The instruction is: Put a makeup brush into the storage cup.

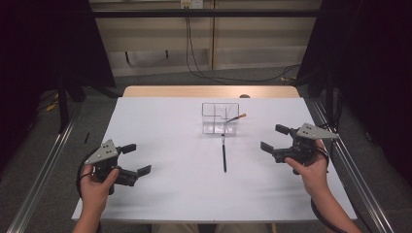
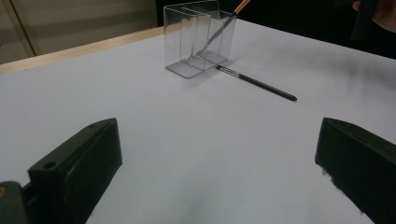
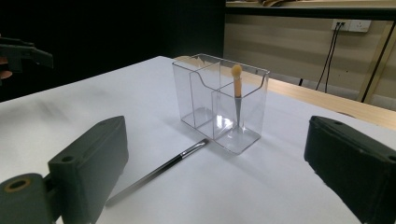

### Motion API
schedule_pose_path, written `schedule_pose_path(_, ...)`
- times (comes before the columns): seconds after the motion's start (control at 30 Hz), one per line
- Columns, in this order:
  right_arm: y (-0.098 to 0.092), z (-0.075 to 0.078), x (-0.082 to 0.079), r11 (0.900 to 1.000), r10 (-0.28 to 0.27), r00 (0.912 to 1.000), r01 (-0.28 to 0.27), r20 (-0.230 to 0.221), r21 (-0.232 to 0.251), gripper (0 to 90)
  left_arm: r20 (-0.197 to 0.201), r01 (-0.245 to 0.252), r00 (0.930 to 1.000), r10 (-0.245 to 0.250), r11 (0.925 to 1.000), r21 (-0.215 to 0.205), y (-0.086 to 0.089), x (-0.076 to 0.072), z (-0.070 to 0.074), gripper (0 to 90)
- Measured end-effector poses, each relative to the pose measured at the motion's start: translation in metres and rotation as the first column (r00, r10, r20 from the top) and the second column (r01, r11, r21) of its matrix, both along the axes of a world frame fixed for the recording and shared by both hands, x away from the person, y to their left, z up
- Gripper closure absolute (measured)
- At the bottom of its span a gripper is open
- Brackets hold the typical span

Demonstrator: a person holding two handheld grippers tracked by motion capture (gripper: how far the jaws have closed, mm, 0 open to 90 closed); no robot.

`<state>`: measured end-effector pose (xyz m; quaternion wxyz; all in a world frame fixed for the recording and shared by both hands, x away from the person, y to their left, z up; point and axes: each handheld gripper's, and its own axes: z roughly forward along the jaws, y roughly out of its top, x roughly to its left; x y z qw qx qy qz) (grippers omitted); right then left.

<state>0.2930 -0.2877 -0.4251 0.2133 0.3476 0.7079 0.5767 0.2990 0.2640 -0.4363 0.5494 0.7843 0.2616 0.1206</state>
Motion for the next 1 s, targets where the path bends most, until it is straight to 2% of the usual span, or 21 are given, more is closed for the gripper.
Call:
schedule_pose_path(0.57,-0.005,-0.005,-0.012,1.0,0.011,0.9999,-0.011,-0.006,-0.013,6.2,-0.002,0.005,1.0,-0.005,1.0,-0.005,-0.001,0.002,-0.002,0.5)
schedule_pose_path(1.0,-0.012,-0.011,-0.023,1.0,0.011,0.9995,-0.011,-0.031,-0.026,6.0,-0.001,0.014,0.9999,-0.014,0.9999,-0.001,-0.003,0.004,-0.003,0.3)
